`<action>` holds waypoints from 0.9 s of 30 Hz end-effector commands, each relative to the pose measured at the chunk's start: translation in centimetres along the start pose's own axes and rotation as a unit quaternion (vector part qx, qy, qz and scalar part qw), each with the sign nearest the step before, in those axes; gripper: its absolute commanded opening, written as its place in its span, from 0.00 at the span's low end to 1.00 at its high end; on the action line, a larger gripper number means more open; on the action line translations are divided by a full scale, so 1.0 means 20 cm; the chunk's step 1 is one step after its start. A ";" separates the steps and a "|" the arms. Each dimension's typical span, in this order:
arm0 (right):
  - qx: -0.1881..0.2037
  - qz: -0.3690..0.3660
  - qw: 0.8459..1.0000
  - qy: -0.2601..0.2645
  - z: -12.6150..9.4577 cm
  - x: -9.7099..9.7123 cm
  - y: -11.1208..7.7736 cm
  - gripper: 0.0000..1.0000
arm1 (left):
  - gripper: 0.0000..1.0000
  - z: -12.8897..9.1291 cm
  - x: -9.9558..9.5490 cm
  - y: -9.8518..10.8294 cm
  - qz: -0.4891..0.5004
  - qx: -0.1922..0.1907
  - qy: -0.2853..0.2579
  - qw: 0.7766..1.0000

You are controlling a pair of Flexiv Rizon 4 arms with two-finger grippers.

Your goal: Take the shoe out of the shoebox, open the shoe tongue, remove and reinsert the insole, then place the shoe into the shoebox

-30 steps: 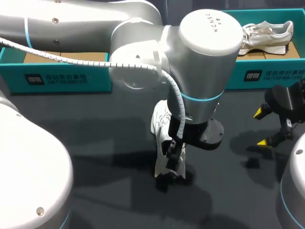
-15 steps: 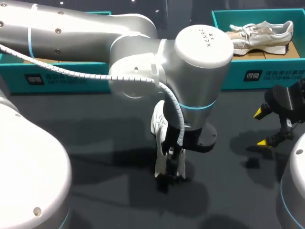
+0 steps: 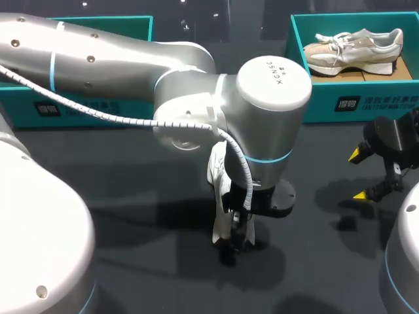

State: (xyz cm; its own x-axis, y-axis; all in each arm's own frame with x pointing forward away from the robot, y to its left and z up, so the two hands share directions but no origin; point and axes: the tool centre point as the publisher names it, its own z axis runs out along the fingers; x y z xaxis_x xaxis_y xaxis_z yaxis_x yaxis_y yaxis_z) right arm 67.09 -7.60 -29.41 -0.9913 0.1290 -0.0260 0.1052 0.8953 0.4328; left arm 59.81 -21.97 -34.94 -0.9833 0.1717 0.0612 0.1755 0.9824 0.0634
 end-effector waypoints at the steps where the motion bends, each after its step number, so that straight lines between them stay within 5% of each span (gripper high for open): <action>1: 0.001 0.000 1.000 -0.002 0.00 0.01 0.00 1.00 | 1.00 0.04 -0.01 -0.02 -0.003 0.001 0.002 1.000; 10: 0.001 0.000 1.000 -0.002 0.00 0.01 0.00 1.00 | 1.00 0.08 0.02 -0.01 -0.019 0.010 0.003 1.000; 27: 0.001 0.000 1.000 -0.002 0.00 0.01 0.00 1.00 | 0.76 0.12 0.05 0.01 -0.030 0.013 0.007 0.999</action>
State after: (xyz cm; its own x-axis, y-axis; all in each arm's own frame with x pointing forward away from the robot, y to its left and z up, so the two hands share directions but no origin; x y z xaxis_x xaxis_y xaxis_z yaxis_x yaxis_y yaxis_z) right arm 67.09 -7.60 -29.41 -0.9913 0.1290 -0.0260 0.1051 0.8953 0.4328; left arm 58.72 -21.49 -37.14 -0.9910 0.1121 0.0726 0.1155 0.9923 0.0456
